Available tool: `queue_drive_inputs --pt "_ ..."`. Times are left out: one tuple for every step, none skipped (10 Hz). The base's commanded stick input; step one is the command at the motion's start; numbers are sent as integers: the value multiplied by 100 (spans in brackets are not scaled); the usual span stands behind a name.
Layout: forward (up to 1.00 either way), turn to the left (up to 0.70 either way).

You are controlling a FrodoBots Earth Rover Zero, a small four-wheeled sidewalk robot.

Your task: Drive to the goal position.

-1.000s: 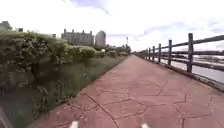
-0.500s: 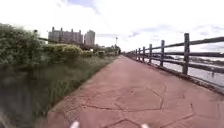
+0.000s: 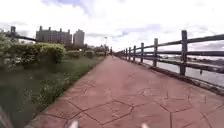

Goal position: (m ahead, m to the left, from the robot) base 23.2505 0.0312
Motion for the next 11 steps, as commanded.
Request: queue_drive_inputs --pt "100 -19" --pt "100 -27" --pt "100 -15" --pt "100 0" --pt "100 0" --pt "100 0" --pt "100 0" --pt "100 0" --pt "100 0" --pt "100 0" --pt "100 0"
